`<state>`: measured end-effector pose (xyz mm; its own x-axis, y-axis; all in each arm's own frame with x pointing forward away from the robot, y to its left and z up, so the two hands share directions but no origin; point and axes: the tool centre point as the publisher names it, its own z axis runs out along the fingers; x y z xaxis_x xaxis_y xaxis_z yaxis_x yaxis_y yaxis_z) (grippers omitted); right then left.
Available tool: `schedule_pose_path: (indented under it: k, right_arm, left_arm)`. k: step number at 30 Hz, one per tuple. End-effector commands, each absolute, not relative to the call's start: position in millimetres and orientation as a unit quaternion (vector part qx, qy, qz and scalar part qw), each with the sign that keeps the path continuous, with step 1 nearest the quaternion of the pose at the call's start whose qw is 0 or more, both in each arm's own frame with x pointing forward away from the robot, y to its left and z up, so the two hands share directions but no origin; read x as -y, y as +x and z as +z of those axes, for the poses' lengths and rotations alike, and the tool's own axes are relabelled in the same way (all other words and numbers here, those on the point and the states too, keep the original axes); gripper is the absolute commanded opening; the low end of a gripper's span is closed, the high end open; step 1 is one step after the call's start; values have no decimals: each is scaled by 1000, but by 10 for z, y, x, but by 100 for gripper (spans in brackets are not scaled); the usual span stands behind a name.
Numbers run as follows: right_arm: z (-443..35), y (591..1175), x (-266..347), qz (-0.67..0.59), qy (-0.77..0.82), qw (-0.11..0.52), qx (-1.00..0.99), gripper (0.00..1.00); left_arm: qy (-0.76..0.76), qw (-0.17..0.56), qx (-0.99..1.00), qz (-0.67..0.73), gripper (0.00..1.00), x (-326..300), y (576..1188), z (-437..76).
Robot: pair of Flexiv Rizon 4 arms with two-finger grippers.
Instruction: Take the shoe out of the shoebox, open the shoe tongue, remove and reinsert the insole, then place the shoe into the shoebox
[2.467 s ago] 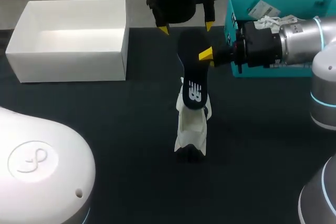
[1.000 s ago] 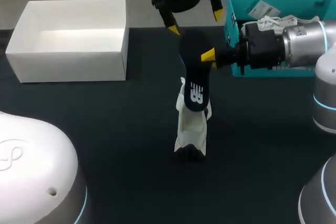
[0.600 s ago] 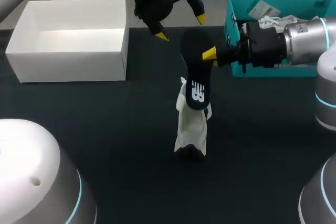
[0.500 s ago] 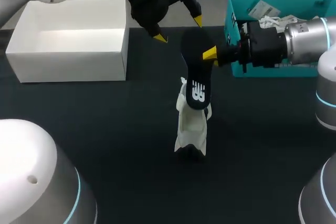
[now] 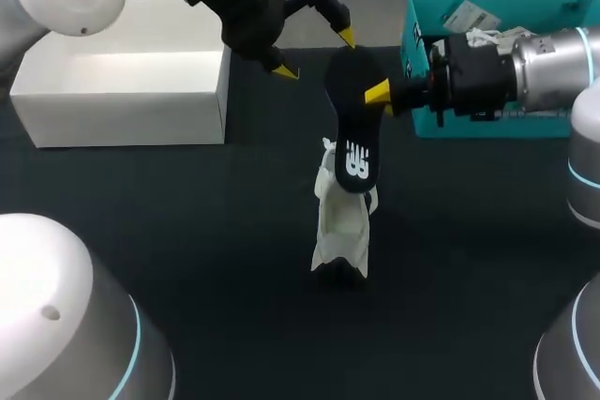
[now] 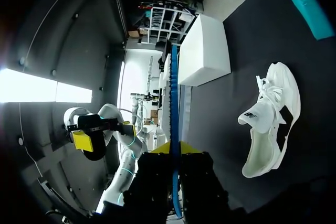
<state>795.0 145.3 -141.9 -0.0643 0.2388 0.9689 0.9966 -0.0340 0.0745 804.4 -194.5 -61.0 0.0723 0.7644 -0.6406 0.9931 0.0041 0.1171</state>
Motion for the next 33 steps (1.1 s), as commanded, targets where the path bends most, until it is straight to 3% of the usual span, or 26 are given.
schedule_pose_path:
  k: [1,26,33]
  right_arm:
    - [-1401,7962,-1456,-464,-549,407,563,0]
    - [-1271,8058,-1448,-508,-520,447,521,0]
    - [-1218,8071,-1445,-512,-512,453,520,0]
  left_arm:
    - [653,331,-630,-259,100,1892,8073,-783]
    - [608,488,-546,-307,100,1916,8329,-1024]
    - [598,496,-530,-339,100,1996,8315,-1094]
